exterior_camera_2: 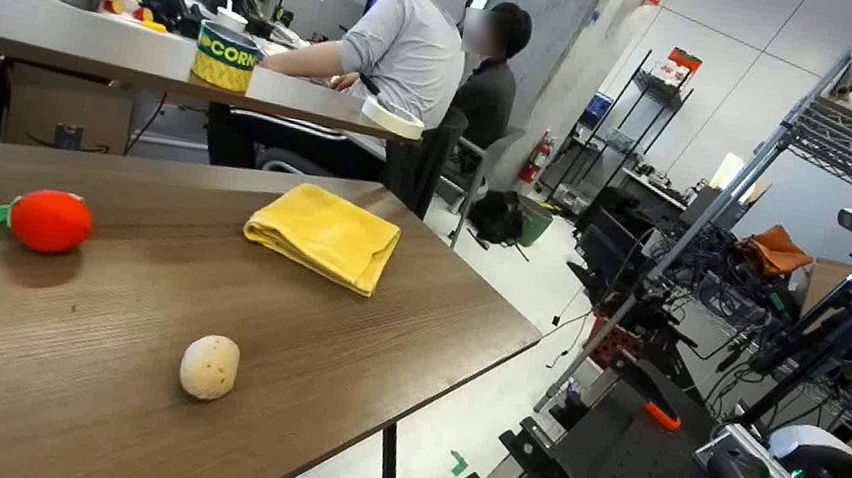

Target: Move the red plushie to the right of the table, then use the towel to wipe the table, then put the brown plushie at the right back corner

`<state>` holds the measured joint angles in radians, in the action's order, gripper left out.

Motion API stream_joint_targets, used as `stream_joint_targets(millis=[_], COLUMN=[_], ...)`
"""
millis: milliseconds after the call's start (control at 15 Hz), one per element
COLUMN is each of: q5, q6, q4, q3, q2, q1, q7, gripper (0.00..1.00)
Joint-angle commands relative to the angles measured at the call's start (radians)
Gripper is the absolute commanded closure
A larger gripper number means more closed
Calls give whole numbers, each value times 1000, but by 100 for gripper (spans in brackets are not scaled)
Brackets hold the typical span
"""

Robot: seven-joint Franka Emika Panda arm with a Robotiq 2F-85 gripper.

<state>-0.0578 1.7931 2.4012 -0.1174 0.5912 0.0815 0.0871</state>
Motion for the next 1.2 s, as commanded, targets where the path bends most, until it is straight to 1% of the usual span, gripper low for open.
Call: stream_joint_targets(millis=[0, 67, 133, 200, 267, 333, 400, 600, 733, 867, 933, 1067, 1133], q5=[1, 1, 14, 53, 97, 98, 93, 87, 87, 86, 82, 84, 85], q6=[-2, -2, -42, -66, -60, -32, -46, -37, -49, -106, -22, -45, -51], q4=[-2, -2, -51, -104, -145, -167, -194, -306, -398, -514, -366, -448, -471], q3=[2, 2, 13, 21, 37, 75, 98, 157, 181, 188, 165, 166, 165], q2=[-1, -1, -51, -119, -186, -245, -291, -474, -604, -736, -602, -706, -733], q1=[3, 3, -5, -19, -26, -24, -22, -27, -45, -78, -74, -100, -105], q7=[1, 1, -18, -47, -107, -191, -247, -451, -589, -679, -599, -654, -663], gripper=[0, 0, 0, 0, 0, 0, 0, 0, 0, 0, 0, 0, 0])
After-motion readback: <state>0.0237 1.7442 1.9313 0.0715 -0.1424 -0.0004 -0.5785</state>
